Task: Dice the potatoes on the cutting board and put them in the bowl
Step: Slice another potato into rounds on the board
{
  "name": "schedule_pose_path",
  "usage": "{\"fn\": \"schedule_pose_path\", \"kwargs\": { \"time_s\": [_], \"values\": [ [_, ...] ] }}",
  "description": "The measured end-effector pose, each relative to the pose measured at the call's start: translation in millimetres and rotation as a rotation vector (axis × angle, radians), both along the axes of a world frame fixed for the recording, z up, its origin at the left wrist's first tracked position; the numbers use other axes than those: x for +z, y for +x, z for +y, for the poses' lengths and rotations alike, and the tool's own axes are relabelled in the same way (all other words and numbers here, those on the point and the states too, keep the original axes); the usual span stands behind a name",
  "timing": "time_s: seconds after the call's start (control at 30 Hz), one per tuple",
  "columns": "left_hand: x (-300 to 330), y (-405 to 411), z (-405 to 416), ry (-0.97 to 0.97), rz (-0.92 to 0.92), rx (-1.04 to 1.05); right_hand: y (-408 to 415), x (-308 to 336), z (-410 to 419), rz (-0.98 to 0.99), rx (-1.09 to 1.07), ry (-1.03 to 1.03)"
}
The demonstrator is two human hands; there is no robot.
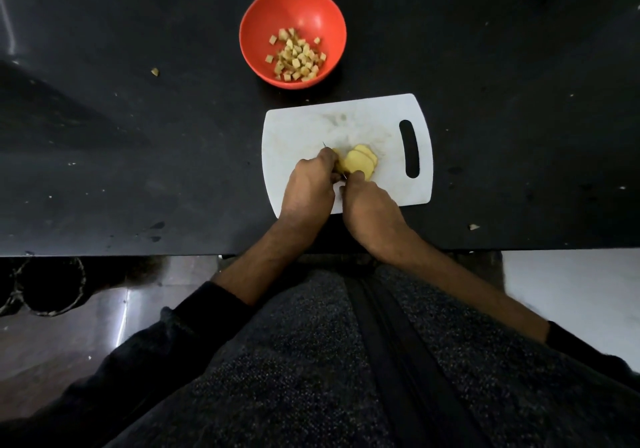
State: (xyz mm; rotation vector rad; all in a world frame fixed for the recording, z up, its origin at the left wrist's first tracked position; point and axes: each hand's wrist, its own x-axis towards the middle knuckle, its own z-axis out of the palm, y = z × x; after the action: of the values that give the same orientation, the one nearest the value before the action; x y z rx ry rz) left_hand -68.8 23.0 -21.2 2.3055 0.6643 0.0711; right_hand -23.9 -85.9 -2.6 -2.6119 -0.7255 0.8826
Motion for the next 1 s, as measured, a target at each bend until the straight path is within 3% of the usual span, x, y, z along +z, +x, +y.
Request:
{"fn": "schedule_pose_path", "kwargs": {
  "time_s": [0.47,0.67,0.87,1.0],
  "values": [
    [-2,3,0,0.075,0.030,-0.001,-4,-2,-15,-0.066,0.093,-0.047],
    [0,0,-4,0.103,0.031,-0.017,-11,2,-40,0.028,0.108,-0.171],
    [0,-1,5,0.001,0.047,0.012,-10,18,-70,0.107,0.134,-0.155],
    [2,-3,6,-0.032,0.047,0.010,-1,43,-76,0.038,0.128,-0.147]
  ]
}}
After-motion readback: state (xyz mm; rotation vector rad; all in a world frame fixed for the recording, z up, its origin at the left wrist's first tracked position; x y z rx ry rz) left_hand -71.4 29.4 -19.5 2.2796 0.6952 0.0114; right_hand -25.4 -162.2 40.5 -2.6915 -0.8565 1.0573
